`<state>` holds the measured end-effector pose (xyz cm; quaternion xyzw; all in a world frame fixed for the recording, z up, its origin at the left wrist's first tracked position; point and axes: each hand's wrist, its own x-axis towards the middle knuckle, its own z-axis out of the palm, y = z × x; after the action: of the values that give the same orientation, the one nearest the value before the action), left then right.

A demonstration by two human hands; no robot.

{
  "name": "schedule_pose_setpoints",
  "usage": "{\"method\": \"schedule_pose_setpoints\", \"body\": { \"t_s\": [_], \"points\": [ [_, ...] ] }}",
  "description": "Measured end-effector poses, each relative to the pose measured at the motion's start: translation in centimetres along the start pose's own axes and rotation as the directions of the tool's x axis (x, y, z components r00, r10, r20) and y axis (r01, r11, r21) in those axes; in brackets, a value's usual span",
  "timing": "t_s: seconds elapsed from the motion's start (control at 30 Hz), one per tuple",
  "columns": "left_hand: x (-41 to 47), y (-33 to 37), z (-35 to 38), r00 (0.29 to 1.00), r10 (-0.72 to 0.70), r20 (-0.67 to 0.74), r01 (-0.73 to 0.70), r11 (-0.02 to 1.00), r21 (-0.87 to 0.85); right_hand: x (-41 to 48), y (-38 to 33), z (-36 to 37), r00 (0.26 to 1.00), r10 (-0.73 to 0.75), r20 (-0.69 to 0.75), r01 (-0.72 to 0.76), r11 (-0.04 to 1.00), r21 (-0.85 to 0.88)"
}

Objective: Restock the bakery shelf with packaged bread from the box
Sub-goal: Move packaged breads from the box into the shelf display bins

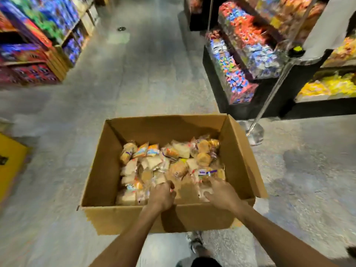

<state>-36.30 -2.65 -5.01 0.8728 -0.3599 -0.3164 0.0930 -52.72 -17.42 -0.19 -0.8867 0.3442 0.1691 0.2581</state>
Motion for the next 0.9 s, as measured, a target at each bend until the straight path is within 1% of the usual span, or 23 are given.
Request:
{"method": "schedule_pose_setpoints", "body": {
  "t_s": [0.1,0.2,0.3,0.33,0.37,0.43,0.5,0.53,0.63,0.7,0.77,0.83,0.9],
  "points": [
    [4.2,-2.1,1.2,0.989,-0.120,0.081,0.128,0.986,-0.103,6.7,0.7,0.8,0.995,0.063,0.080,-0.063,0.998,-0.005],
    [8.7,-3.1,3.3,0.943,-0.236,0.233,0.287,0.934,-0.213,12.9,2.7,1.7,0.969,0.160,0.189,-0.161,0.987,-0.012],
    [13.2,-3.1,5.5,0.908,-0.262,0.328,0.346,0.909,-0.234,18.1,5.2,2.9,0.944,0.254,0.212,-0.265,0.964,0.025],
    [14.7,-2.9,6.1,0.905,-0.263,0.334,0.350,0.907,-0.233,19.6,6.0,3.4,0.937,0.282,0.205,-0.295,0.955,0.037],
    [16.3,-2.8,6.8,0.908,-0.271,0.320,0.355,0.902,-0.245,21.0,6.7,3.9,0.934,0.305,0.185,-0.317,0.947,0.042],
    [19.0,-2.7,8.0,0.922,-0.298,0.247,0.364,0.883,-0.297,23.6,7.8,5.0,0.936,0.332,0.120,-0.340,0.939,0.055],
    [21.1,-3.0,9.2,0.936,-0.315,0.156,0.350,0.868,-0.352,25.8,8.6,6.0,0.943,0.325,0.071,-0.331,0.939,0.094],
    [22.1,-3.2,9.8,0.941,-0.316,0.122,0.338,0.870,-0.359,26.8,9.1,6.7,0.949,0.307,0.073,-0.313,0.946,0.085],
    [24.4,-4.3,11.4,0.961,-0.270,0.058,0.274,0.916,-0.292,28.6,10.0,8.8,0.968,0.206,0.144,-0.196,0.977,-0.083],
    [25.7,-4.9,12.3,0.972,-0.231,0.052,0.237,0.943,-0.232,28.9,10.1,9.8,0.967,0.168,0.192,-0.139,0.978,-0.153],
    [26.5,-5.0,13.0,0.971,-0.223,0.084,0.236,0.948,-0.212,28.7,10.1,10.8,0.960,0.167,0.223,-0.124,0.973,-0.195],
    [26.9,-4.7,13.6,0.962,-0.247,0.115,0.264,0.948,-0.179,28.6,9.9,11.4,0.960,0.179,0.215,-0.128,0.964,-0.233],
    [26.9,-4.7,14.2,0.942,-0.299,0.151,0.322,0.933,-0.162,28.3,9.9,12.2,0.968,0.174,0.183,-0.129,0.964,-0.233]
  ]
}}
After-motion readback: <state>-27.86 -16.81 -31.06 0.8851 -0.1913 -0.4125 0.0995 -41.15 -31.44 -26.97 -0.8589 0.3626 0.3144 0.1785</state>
